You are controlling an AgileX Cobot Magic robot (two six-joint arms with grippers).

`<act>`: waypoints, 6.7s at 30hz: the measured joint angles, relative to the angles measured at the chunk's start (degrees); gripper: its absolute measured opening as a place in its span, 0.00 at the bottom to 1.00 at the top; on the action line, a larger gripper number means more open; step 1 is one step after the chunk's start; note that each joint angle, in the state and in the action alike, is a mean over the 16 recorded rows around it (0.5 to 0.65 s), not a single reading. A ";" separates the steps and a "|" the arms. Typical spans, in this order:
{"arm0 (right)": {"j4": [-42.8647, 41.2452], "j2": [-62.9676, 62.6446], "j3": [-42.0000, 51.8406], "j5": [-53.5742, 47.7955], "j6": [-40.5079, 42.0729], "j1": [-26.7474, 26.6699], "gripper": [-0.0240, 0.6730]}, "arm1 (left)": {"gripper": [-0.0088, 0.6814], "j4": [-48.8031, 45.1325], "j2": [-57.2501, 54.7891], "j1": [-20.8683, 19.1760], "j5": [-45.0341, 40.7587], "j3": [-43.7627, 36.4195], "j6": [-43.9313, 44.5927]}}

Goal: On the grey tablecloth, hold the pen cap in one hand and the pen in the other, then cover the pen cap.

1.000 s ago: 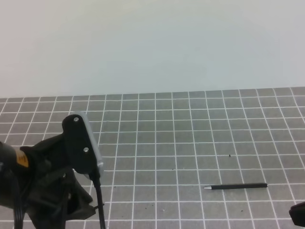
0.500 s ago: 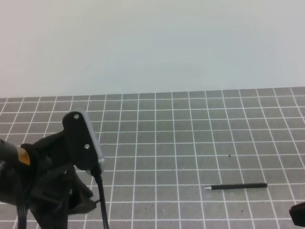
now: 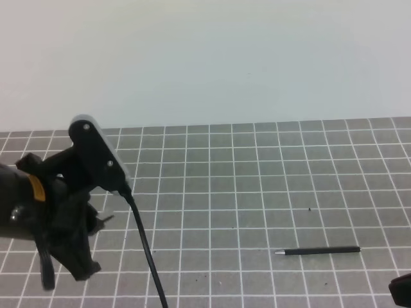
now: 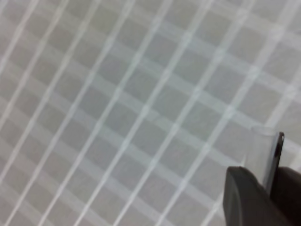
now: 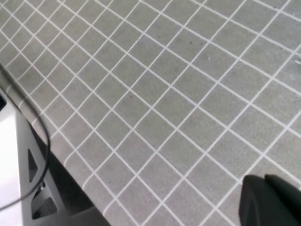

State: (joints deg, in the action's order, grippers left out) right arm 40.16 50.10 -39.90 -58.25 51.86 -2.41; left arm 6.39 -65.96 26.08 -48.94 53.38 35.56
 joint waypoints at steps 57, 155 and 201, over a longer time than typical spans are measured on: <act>0.57 0.00 0.00 1.44 0.33 0.00 0.03 | 0.11 22.03 -1.81 -6.27 -4.19 0.02 19.71; -14.96 8.70 -7.58 8.43 14.05 -6.29 0.03 | 0.11 21.74 -1.81 -6.18 -6.75 0.02 19.36; -47.20 50.33 -27.19 18.21 6.99 -25.18 0.42 | 0.10 22.65 -1.84 -6.18 -9.67 0.02 18.12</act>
State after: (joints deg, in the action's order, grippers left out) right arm -7.04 100.43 -67.09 -40.04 58.85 -27.59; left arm 29.03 -67.80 19.90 -58.61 53.40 53.68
